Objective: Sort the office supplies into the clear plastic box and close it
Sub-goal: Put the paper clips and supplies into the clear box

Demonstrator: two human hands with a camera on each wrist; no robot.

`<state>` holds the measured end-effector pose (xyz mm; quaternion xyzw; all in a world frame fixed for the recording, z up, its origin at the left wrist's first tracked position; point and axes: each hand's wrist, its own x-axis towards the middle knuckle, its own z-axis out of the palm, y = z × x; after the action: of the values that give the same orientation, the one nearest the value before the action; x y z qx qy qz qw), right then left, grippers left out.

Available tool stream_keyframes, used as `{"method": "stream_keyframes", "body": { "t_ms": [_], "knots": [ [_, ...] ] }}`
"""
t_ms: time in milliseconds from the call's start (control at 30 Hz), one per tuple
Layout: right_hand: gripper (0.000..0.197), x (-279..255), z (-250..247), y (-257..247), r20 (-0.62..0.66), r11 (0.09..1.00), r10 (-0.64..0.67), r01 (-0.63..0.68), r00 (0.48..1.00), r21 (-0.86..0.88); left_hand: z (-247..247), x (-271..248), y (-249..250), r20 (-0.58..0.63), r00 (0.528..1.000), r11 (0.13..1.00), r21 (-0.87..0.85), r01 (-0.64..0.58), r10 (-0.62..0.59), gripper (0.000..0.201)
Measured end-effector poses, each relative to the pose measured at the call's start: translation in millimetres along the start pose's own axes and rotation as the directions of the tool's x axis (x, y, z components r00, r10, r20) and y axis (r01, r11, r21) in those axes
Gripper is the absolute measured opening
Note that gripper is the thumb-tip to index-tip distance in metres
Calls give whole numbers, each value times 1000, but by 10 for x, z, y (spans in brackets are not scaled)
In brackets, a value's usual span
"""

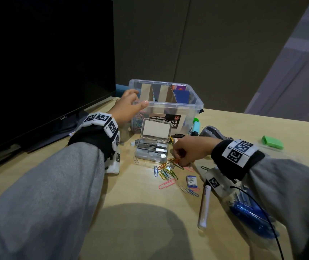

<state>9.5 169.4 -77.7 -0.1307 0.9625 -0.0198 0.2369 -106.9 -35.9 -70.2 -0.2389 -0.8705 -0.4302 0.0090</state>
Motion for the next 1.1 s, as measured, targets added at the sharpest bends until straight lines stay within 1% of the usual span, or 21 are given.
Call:
{"method": "stream_keyframes", "body": {
  "t_ms": [67, 133, 233, 333, 500, 667, 800, 867, 967, 1100],
  "knots": [
    [14, -7, -19, 36, 5, 1000, 23, -23, 1000, 8, -9, 11, -20, 5, 1000, 1000, 10, -3, 3, 40],
    [14, -38, -73, 83, 9, 997, 41, -42, 999, 69, -19, 20, -43, 13, 1000, 1000, 24, -6, 6, 31],
    [12, -127, -238, 157, -20, 969, 37, -31, 999, 245, -15, 24, -48, 17, 1000, 999, 31, -16, 15, 39],
    [12, -203, -419, 226, -40, 918, 27, -9, 999, 396, -20, 25, -47, 9, 1000, 999, 37, -17, 16, 41],
    [9, -190, -435, 268, -5, 868, 67, -56, 998, 494, -22, 37, -70, 18, 1000, 998, 57, -22, 21, 42],
    [11, -176, -362, 298, -11, 799, 61, -42, 998, 600, -23, 36, -67, 14, 1000, 999, 46, -29, 28, 39],
    [14, -203, -413, 323, -30, 773, 47, -17, 998, 634, -22, 22, -60, 8, 999, 999, 43, -32, 31, 29],
    [15, -196, -430, 337, -35, 781, 67, -31, 997, 623, -19, 24, -68, 9, 999, 998, 45, -32, 32, 32],
    [14, -176, -412, 325, -17, 799, 105, -74, 994, 597, -10, 36, -79, 12, 999, 999, 37, -31, 31, 42],
    [13, -154, -364, 287, -55, 819, 146, -90, 988, 567, -14, 43, -82, 9, 999, 999, 38, -33, 33, 42]
  ]
}}
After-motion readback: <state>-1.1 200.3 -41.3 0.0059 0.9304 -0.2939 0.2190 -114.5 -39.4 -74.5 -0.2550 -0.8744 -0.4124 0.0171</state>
